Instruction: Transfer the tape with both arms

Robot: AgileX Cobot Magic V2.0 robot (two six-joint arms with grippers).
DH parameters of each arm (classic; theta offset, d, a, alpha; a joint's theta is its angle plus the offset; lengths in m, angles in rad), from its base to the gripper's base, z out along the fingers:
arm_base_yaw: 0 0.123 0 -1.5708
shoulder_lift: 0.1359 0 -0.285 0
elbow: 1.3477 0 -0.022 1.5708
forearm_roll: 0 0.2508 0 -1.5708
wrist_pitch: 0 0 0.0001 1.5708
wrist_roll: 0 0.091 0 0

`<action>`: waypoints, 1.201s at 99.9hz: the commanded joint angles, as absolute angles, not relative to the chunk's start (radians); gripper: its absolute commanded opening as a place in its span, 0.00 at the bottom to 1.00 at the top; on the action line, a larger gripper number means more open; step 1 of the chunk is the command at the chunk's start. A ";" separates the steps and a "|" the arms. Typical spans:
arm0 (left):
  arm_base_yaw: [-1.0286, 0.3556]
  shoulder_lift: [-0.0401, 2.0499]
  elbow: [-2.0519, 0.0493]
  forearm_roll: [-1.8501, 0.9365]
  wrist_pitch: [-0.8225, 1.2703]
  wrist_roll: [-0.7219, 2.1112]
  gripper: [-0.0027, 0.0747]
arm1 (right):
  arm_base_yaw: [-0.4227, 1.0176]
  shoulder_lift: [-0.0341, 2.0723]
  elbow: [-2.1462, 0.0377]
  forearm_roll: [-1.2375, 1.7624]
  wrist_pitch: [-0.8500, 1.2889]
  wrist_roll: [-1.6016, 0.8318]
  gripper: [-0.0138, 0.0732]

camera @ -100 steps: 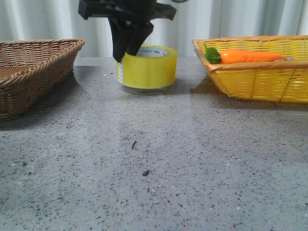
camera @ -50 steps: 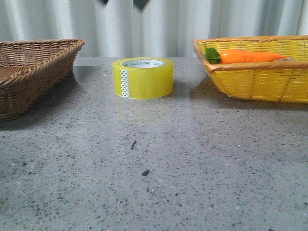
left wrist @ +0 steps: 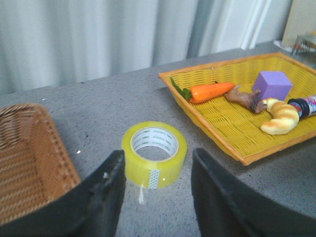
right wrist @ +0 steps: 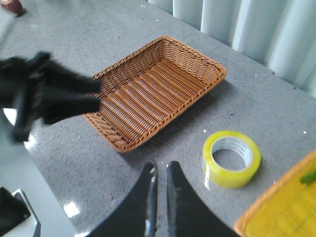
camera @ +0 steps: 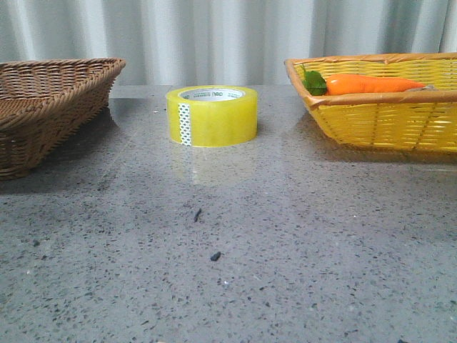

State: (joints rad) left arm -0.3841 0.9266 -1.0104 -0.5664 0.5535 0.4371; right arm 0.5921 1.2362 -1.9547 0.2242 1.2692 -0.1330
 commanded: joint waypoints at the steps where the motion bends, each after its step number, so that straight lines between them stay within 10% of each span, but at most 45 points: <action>1: -0.413 1.042 -1.128 -0.586 0.527 0.461 0.39 | 0.590 1.110 -1.858 0.211 1.222 -0.134 0.11; 42: -0.414 1.589 -1.604 -0.584 0.828 0.347 0.57 | 0.590 0.704 -1.334 0.177 0.956 -0.121 0.11; 120: -0.459 1.830 -1.665 -0.441 0.799 0.250 0.57 | 0.590 0.700 -1.313 0.177 0.950 -0.090 0.11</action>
